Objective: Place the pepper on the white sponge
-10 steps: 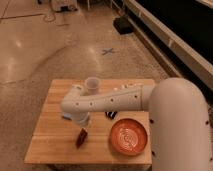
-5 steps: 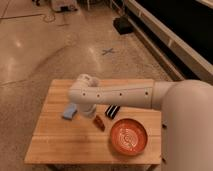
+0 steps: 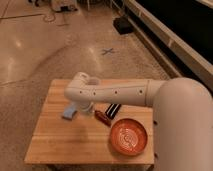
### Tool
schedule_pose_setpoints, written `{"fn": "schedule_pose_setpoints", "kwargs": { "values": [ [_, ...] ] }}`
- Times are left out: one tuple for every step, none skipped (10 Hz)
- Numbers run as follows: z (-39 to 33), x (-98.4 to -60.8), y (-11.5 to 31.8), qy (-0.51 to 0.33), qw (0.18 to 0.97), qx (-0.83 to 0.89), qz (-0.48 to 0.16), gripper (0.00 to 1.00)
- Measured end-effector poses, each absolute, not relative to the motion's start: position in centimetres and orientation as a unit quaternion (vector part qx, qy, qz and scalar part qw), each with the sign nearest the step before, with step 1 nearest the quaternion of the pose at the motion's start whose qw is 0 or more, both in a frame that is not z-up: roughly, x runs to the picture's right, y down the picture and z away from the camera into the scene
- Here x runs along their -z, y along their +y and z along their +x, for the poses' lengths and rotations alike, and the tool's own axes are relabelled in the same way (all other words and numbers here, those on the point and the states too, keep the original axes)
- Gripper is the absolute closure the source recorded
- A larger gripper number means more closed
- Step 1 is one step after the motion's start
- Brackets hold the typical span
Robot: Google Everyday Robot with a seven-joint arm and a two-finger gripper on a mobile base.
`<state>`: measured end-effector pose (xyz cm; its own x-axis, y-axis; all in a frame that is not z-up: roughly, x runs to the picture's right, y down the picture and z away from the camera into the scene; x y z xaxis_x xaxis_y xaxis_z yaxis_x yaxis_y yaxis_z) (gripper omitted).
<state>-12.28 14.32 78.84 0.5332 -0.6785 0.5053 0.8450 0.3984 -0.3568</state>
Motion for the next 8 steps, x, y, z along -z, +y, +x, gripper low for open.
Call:
{"fn": "schedule_pose_setpoints", "kwargs": {
  "values": [
    [-13.9, -79.3, 14.0, -0.141, 0.821, 0.468, -0.296, 0.92],
    [-15.6, -80.0, 13.7, -0.142, 0.818, 0.472, -0.297, 0.92],
    [-16.5, -80.5, 13.4, -0.143, 0.817, 0.473, -0.297, 0.92],
    [-16.9, -80.9, 12.8, -0.143, 0.816, 0.477, -0.295, 0.91],
    [-16.8, -81.6, 12.1, -0.142, 0.815, 0.478, -0.294, 0.84],
    [-16.5, -81.9, 11.7, -0.141, 0.815, 0.479, -0.294, 0.77],
    [-16.4, -81.9, 11.6, -0.141, 0.814, 0.478, -0.297, 0.72],
    [-16.9, -81.8, 11.7, -0.143, 0.813, 0.48, -0.296, 0.62]
  ]
}}
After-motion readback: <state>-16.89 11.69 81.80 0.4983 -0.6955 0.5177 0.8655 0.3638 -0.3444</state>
